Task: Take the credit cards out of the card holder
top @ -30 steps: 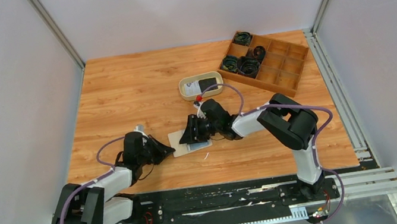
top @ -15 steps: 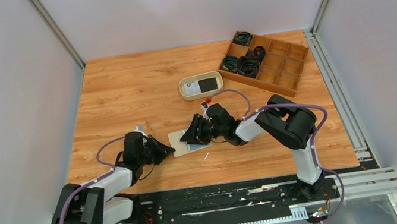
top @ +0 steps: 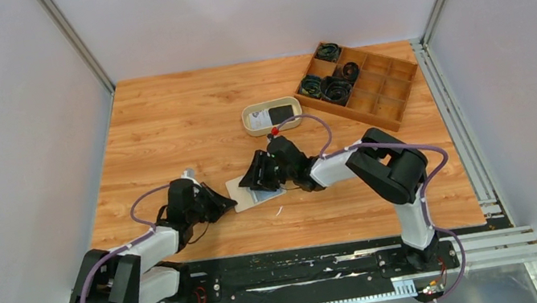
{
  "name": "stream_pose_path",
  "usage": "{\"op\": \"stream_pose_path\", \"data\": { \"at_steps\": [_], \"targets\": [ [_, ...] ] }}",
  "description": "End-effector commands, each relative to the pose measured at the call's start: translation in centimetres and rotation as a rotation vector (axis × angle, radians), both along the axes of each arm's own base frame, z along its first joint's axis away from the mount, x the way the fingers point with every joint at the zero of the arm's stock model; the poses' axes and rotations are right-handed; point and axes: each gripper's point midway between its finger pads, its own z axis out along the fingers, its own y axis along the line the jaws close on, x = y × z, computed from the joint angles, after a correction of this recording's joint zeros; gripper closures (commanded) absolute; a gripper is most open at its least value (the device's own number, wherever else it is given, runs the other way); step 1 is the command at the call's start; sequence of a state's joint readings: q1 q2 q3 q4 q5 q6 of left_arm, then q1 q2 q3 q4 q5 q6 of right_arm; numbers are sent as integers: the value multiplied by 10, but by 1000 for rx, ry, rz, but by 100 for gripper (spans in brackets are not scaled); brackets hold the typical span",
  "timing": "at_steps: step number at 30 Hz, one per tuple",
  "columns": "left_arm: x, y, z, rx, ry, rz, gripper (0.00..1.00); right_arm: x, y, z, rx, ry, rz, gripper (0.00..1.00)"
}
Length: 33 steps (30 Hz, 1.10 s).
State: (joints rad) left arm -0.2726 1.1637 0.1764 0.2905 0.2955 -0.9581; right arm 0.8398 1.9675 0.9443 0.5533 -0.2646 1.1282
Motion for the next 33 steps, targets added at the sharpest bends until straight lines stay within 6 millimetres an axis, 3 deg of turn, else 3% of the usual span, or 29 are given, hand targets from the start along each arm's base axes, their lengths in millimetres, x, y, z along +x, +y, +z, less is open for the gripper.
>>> {"op": "stream_pose_path", "data": {
  "at_steps": [1, 10, 15, 21, 28, 33],
  "targets": [
    [-34, 12, -37, 85, 146, -11, 100, -28, -71, -107, -455, 72, -21, 48],
    [-36, 15, -43, 108, 159, -11, 100, -45, -54, -101, -302, 53, 96, 48],
    [-39, 17, -47, 120, 172, -11, 100, -54, -35, -81, -98, 36, 177, 54],
    [-40, 18, -48, 124, 173, -9, 100, -59, -26, -60, 34, 3, 215, 68],
    [-40, 18, -48, 124, 172, -8, 100, -60, -25, -54, 61, -5, 222, 99],
    [-40, 19, -48, 126, 170, -8, 100, -60, -22, -46, 90, -16, 225, 100]
  ]
}}
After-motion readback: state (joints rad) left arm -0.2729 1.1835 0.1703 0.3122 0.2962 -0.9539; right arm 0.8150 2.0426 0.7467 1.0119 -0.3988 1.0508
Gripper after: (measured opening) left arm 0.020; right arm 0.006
